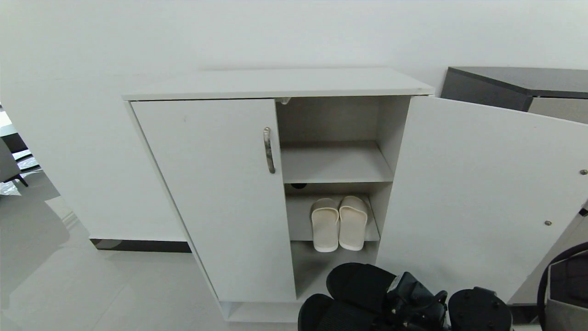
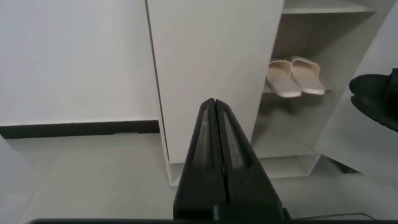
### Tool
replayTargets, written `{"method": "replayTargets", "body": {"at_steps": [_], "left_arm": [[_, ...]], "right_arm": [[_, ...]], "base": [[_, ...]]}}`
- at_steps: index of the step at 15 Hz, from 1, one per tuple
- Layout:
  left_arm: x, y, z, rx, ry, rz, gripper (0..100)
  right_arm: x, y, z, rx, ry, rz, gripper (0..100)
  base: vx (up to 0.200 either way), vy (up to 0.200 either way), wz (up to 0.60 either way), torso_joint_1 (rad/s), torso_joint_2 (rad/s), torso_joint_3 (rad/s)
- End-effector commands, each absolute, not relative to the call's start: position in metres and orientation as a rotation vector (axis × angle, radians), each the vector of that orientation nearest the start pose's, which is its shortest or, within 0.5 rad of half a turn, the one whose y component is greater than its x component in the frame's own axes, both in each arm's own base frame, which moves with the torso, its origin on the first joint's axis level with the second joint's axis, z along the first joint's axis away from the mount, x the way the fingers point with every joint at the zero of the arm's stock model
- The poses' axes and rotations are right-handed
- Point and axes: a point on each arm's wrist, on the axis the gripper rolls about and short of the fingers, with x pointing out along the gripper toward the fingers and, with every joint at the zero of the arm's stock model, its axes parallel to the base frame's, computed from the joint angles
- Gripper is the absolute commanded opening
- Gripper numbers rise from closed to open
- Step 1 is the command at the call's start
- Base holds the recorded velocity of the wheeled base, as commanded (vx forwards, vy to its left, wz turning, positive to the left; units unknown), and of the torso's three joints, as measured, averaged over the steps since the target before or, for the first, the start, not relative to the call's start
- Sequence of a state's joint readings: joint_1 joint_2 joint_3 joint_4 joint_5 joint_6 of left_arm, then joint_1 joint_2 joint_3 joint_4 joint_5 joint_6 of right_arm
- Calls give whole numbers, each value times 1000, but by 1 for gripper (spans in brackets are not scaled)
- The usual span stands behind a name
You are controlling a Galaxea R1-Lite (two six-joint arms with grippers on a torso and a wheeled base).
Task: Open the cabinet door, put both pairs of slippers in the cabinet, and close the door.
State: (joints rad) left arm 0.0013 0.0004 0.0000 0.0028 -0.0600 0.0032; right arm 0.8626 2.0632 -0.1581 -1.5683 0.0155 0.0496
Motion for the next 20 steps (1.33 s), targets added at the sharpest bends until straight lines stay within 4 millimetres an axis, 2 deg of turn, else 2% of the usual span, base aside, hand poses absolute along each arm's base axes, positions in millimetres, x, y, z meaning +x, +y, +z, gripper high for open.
{"method": "replayTargets", "body": {"at_steps": [1,2,3,4,6,8,9,12,15,17,20], "left_arm": [[-23,-1,75,3,6,-58,0],[-23,-1,75,3,6,-58,0],[-23,-1,75,3,6,-58,0],[-23,-1,75,4,4,-58,0],[-23,-1,75,3,5,-58,0],[-23,-1,75,4,4,-58,0],[-23,-1,75,4,6,-58,0],[-23,-1,75,4,4,-58,0],[-23,-1,75,4,4,-58,0],[-23,-1,75,6,4,-58,0],[-23,-1,75,6,4,-58,0]], "right_arm": [[170,203,46,-81,283,828,0],[182,215,54,-97,262,674,0],[187,220,60,-113,268,609,0],[189,231,83,-122,348,520,0],[181,247,136,-18,420,402,0],[174,262,176,40,401,212,0],[174,268,189,69,366,156,0],[181,279,190,66,328,94,0],[208,296,181,37,321,62,0],[222,303,185,58,302,52,0],[231,304,187,60,308,74,0]], "base": [[0,0,0,12,-76,-27],[0,0,0,0,0,0],[0,0,0,0,0,0],[0,0,0,0,0,0],[0,0,0,0,0,0],[0,0,0,0,0,0],[0,0,0,0,0,0],[0,0,0,0,0,0],[0,0,0,0,0,0],[0,0,0,0,0,0],[0,0,0,0,0,0]]}}
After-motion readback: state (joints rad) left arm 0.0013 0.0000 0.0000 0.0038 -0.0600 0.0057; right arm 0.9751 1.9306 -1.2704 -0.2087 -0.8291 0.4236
